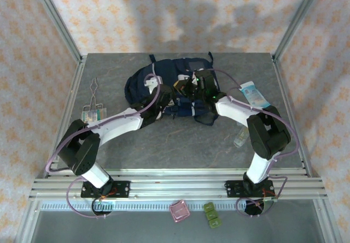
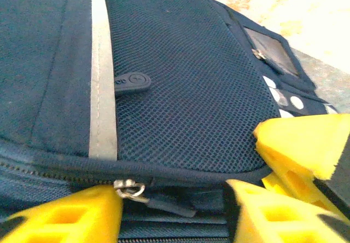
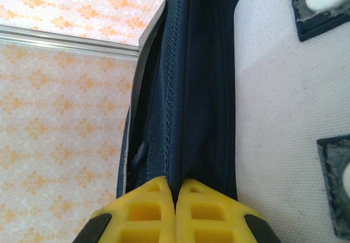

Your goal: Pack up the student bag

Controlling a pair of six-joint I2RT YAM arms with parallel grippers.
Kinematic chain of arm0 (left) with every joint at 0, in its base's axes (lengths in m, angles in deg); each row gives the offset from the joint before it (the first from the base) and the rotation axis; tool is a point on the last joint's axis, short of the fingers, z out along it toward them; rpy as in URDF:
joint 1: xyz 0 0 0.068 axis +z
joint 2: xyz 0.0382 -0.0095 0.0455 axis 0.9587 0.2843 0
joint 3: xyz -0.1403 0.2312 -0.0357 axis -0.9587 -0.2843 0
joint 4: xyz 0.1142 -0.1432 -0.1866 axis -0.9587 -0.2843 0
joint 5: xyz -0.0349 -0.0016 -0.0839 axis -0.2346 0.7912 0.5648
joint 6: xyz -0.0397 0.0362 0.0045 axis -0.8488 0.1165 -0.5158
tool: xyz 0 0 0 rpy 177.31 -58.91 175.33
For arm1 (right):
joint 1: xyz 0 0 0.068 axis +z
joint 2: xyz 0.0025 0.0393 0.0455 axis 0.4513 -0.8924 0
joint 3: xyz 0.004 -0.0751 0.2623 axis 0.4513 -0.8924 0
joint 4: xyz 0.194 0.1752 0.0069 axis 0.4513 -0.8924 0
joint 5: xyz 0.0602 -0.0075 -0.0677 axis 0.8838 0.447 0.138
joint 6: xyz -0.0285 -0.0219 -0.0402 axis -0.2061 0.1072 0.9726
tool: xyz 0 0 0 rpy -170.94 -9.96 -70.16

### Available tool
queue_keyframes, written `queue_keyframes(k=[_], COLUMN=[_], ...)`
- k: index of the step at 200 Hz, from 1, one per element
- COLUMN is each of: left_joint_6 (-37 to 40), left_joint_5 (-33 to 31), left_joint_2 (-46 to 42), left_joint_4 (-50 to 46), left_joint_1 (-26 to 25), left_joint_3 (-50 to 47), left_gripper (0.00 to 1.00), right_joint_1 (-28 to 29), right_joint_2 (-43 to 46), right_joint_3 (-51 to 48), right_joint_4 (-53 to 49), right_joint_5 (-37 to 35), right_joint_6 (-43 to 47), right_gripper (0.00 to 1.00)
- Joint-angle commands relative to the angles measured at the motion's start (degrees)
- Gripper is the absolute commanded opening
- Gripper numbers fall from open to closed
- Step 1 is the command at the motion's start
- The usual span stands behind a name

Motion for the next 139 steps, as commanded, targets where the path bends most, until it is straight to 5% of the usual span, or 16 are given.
queue_keyframes(k=[1,41,83,139], left_joint_6=[-0.54,1.05,3.42,9.70], left_joint_5=[-7.04,-8.26,-6.09,10.19], left_joint_2=[2.14,-2.30,-8.49,-18.58], left_joint_4=[-8.34,-9.64,-12.09,-4.60], left_joint_1=[0.21,1.38,4.18,6.99], left_joint_3=[0.30,-3.51,-7.69,-10.08], left_gripper=[0.42,0.23,0.14,0.56], right_joint_1=[1.14,1.14,1.15,1.14], right_joint_2=[5.35,5.90,6.33,5.81], right_joint_3=[0.91,0.60,0.04,0.66], right_joint_4=[13.53,12.93,13.00,12.57], right_joint_5=[3.47,2.92,2.13,2.53], right_joint_6=[0.53,1.16,1.26,1.16], right_gripper=[0.00,0.00,0.00,0.00])
